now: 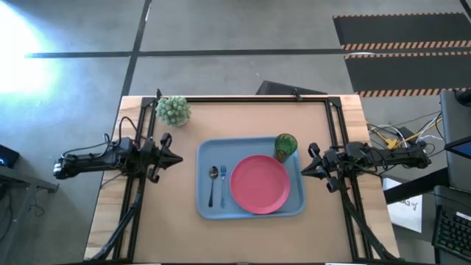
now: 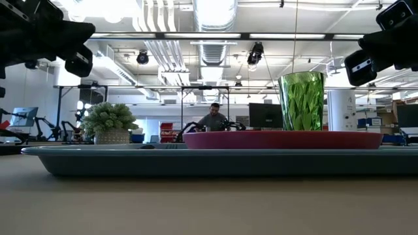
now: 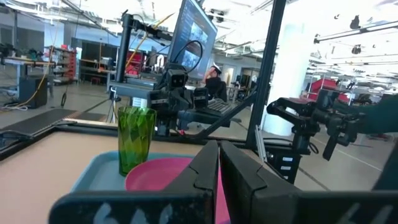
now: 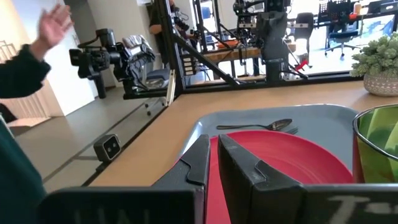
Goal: Pick and place plate/cup/fork/spoon on tray
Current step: Return to Home Position
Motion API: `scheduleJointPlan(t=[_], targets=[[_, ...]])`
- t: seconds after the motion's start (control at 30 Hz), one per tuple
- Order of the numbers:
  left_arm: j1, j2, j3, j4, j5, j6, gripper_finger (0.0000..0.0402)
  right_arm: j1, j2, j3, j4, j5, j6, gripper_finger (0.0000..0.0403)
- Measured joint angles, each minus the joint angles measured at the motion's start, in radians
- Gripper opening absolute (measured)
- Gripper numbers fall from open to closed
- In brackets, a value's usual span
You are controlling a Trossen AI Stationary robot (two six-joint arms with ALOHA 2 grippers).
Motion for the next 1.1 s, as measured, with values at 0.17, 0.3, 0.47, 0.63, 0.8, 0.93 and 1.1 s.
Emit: scheduleJointPlan(t=[0.17, 0.3, 0.47, 0.63, 0.8, 0.93, 1.1], targets=[[0.000, 0.006, 0.000, -0.001, 0.000, 0.000, 0.0000, 0.014, -0.001, 0.000, 0.000, 0.003, 0.000, 0.0022], [0.000, 0.005, 0.000, 0.000, 0.000, 0.000, 0.0000, 0.101, -0.021, 0.000, 0.001, 0.001, 0.000, 0.0022], [0.000, 0.005, 0.000, 0.000, 0.000, 0.000, 0.0000, 0.178, -0.026, 0.000, 0.001, -0.001, 0.000, 0.0022], [0.000, 0.005, 0.000, 0.000, 0.000, 0.000, 0.0000, 0.182, -0.026, 0.000, 0.001, 0.000, 0.000, 0.0022], [0.000, 0.005, 0.000, 0.000, 0.000, 0.000, 0.0000, 0.182, -0.026, 0.000, 0.001, 0.000, 0.000, 0.0022], [0.000, 0.005, 0.000, 0.000, 0.000, 0.000, 0.0000, 0.182, -0.026, 0.000, 0.001, 0.000, 0.000, 0.0022], [0.000, 0.005, 0.000, 0.000, 0.000, 0.000, 0.0000, 0.182, -0.026, 0.000, 0.001, 0.000, 0.000, 0.0022]])
